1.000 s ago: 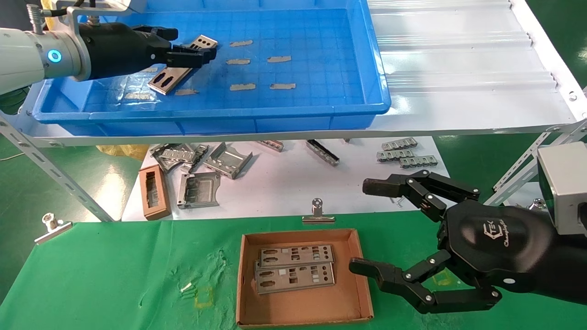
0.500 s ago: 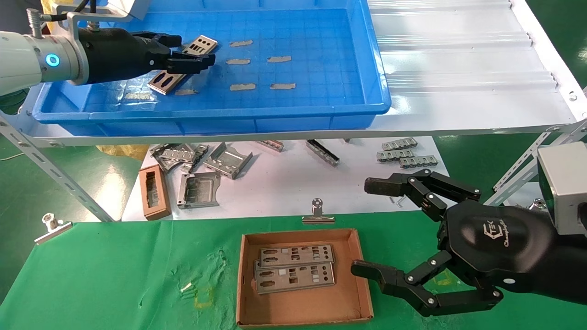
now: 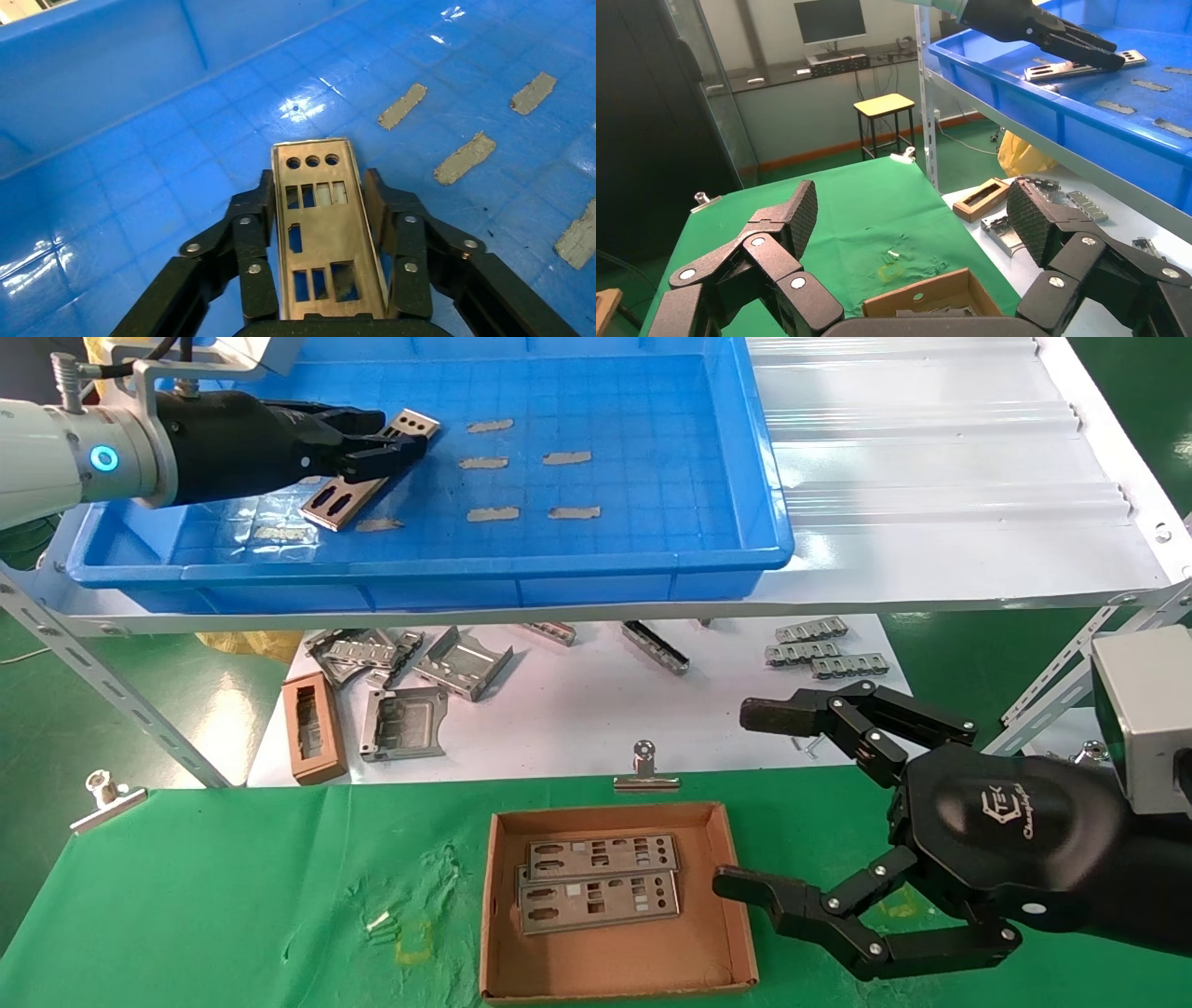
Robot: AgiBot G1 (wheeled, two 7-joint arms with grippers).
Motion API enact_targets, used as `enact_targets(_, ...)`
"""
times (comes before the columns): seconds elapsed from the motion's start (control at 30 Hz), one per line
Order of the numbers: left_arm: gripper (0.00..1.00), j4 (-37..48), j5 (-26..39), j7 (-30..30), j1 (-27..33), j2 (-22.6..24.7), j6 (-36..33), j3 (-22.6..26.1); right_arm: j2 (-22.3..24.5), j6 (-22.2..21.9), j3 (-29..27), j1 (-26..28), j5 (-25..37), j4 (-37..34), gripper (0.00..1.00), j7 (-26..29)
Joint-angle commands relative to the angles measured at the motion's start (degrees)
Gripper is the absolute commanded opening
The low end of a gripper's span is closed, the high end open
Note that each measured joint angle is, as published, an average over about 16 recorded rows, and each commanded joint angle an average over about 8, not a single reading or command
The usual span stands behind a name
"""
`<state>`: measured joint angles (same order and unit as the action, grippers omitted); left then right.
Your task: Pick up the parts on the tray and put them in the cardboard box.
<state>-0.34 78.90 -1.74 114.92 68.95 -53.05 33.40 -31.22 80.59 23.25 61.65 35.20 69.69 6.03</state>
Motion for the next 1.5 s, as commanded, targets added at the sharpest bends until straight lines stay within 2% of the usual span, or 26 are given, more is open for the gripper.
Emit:
enact_targets(0.03, 0.00, 0.0, -0.1, 0.1, 0.0, 0.0, 0.0, -0.1, 0.0, 0.0, 0.0, 0.0, 0.0, 0.0, 1.00, 0.0)
enact_targets(0.4, 0.00, -0.1, -0.7, 0.6, 0.4, -0.5, 0.0, -0.5, 0.0, 0.0, 0.0, 0.0, 0.0, 0.0, 1.00, 0.0)
enact_targets(0.53, 0.06, -0.3, -0.9, 0.9, 0.7, -0.9, -0.6, -0.6, 0.0, 0.0, 0.0, 0.0, 0.0, 0.0, 1.00, 0.0)
enact_targets(0.67, 0.06, -0.4, -1.0, 1.2, 1.1, -1.4, -1.7, -0.7, 0.0, 0.0, 0.0, 0.0, 0.0, 0.0, 1.00, 0.0)
enact_targets(0.8, 0.00, -0.6, -1.2, 1.5, 1.5, -1.8, -3.0, -0.9, 0.0, 0.0, 0.0, 0.0, 0.0, 0.0, 1.00, 0.0)
enact_targets(1.13, 0.00, -0.6, -1.8, 2.0, 2.1, -2.2, -4.9, -1.2, 0.0, 0.0, 0.0, 0.0, 0.0, 0.0, 1.00, 0.0)
enact_targets(1.5, 0.00, 1.0, -3.4, 0.6, 0.9, -0.5, -1.0, -2.4, 0.0, 0.0, 0.0, 0.0, 0.0, 0.0, 1.00, 0.0)
